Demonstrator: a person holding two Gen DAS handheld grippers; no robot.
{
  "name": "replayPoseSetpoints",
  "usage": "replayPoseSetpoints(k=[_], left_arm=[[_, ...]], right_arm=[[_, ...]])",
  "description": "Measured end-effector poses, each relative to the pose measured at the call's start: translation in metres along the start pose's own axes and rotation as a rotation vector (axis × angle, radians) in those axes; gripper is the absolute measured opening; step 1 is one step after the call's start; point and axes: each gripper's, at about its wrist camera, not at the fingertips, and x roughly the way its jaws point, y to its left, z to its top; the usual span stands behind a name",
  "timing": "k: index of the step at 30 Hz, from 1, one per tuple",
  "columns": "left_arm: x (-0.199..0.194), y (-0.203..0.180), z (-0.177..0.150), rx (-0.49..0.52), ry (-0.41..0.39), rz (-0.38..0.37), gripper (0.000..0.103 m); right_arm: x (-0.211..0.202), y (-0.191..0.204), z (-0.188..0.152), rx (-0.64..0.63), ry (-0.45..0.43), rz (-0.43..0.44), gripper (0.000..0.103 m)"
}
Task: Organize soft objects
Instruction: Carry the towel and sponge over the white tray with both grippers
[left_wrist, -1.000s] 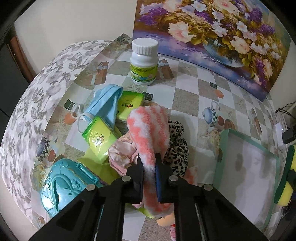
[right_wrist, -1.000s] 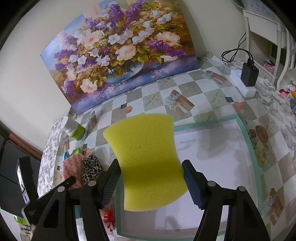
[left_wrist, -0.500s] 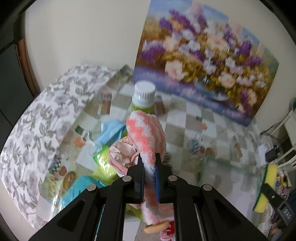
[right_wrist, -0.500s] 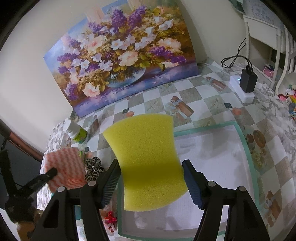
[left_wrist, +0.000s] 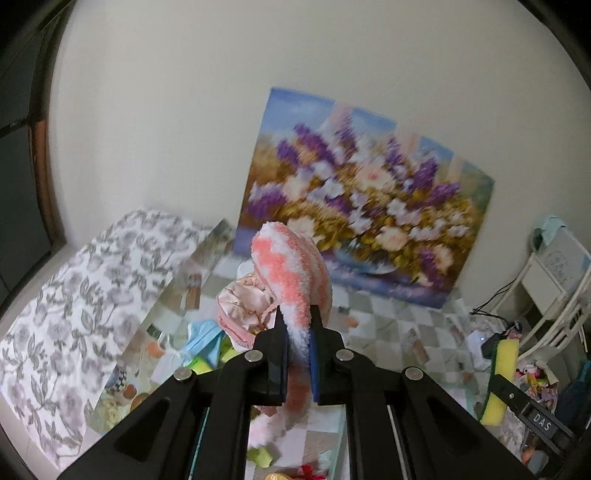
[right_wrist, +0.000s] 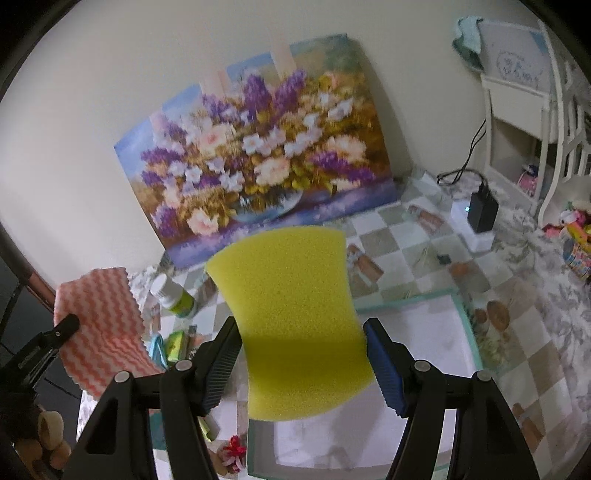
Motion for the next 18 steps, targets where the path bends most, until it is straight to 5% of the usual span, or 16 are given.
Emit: replayPoseSetpoints(k=[8, 18], left_arm=[[-0.009, -0.05, -0.014, 0.098, 0.006, -0.093, 0.009], [-0.002, -0.134, -0.066, 0.279, 0.11, -0.22, 0.009]], right_arm=[[-0.02, -0.015, 0.007, 0.016, -0.056, -0.043, 0.071], [-0.018, -0.082, 0.007, 0.129, -0.036, -0.209, 0.071]])
